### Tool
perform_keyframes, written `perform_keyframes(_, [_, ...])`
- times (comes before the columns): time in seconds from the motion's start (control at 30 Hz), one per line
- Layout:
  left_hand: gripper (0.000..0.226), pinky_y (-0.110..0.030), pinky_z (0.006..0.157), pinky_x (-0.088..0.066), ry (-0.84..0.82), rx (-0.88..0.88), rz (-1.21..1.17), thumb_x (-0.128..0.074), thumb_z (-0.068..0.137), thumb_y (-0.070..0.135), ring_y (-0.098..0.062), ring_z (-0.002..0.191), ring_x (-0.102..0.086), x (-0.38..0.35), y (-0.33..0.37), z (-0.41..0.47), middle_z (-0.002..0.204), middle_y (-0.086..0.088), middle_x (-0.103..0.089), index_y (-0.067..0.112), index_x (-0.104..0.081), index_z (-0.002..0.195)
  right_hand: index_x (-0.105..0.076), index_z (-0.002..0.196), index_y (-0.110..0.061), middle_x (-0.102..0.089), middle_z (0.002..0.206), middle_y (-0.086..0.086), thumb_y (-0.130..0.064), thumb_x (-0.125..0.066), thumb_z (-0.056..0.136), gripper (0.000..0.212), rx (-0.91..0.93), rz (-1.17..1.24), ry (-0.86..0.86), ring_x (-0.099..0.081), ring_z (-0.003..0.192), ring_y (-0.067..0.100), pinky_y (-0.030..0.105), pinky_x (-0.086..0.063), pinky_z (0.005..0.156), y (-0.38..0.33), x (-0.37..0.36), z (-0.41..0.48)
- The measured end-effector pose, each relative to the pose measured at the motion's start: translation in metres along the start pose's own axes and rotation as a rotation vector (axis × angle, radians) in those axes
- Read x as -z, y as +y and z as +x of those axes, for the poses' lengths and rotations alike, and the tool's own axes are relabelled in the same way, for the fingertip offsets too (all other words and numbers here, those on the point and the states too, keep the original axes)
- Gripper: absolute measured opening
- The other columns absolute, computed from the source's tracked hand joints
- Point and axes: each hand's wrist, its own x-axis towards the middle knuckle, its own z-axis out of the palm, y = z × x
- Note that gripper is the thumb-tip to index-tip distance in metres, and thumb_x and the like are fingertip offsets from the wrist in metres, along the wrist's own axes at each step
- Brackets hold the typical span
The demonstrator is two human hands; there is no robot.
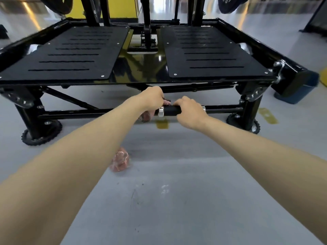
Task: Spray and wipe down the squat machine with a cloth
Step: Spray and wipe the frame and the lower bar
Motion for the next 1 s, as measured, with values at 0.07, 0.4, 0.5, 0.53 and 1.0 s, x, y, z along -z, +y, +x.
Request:
perform_keyframes(0.07, [0.018, -0.028, 0.054, -0.036, 0.112, 0.026, -0.034, -0.045, 0.095, 0.008, -0.020, 0.070, -0.051, -0.010, 0.011, -0.009, 0.078, -0.006, -0.058, 0.004, -0.063, 0.093, -0.056, 0.127, -0.016, -0.050, 0.118, 0.009, -0.009, -0.049, 0.084, 0.044, -0.029, 0.036, 0.001, -0.049, 0.110, 0.032, 0.038, -0.040, 0.088, -0.002, 0.001, 0.003])
perform_keyframes(0.4, [0.046, -0.035, 0.073, -0.045, 0.660, -0.667, 0.568, -0.032, 0.081, -0.012, -0.032, 0.081, -0.053, -0.069, -0.053, -0.040, 0.125, -0.022, -0.055, -0.007, -0.055, 0.120, -0.059, 0.122, -0.013, -0.053, 0.125, 0.008, -0.007, -0.050, 0.086, 0.037, -0.075, 0.078, 0.024, -0.048, 0.116, 0.031, 0.041, -0.041, 0.097, -0.008, 0.005, -0.001])
perform_keyframes(0.5, [0.038, -0.043, 0.083, -0.049, 0.596, -0.891, 0.913, -0.034, 0.087, -0.006, -0.037, 0.102, -0.057, -0.068, -0.071, -0.042, 0.122, -0.023, -0.053, -0.005, -0.060, 0.115, -0.058, 0.121, -0.013, -0.052, 0.123, 0.007, -0.004, -0.049, 0.085, 0.037, -0.088, 0.072, 0.028, -0.048, 0.115, 0.031, 0.040, -0.040, 0.096, -0.009, 0.004, -0.001])
perform_keyframes(0.53, [0.040, -0.041, 0.084, -0.050, 0.567, -0.933, 0.993, -0.032, 0.086, -0.006, -0.036, 0.105, -0.057, -0.067, -0.074, -0.045, 0.117, -0.020, -0.057, -0.003, -0.065, 0.107, -0.058, 0.121, -0.013, -0.052, 0.124, 0.007, -0.004, -0.049, 0.085, 0.038, -0.092, 0.076, 0.026, -0.048, 0.115, 0.031, 0.040, -0.040, 0.096, -0.010, 0.004, -0.001])
perform_keyframes(1.0, [0.018, -0.033, 0.070, -0.049, 0.161, 0.534, -1.615, -0.042, 0.097, -0.001, -0.022, 0.072, -0.059, -0.118, -0.003, -0.027, 0.088, -0.011, -0.063, 0.009, -0.057, 0.099, -0.058, 0.119, -0.015, -0.054, 0.123, 0.004, -0.005, -0.049, 0.082, 0.039, -0.063, 0.053, 0.097, -0.046, 0.115, 0.029, 0.037, -0.030, 0.098, -0.004, -0.002, 0.003])
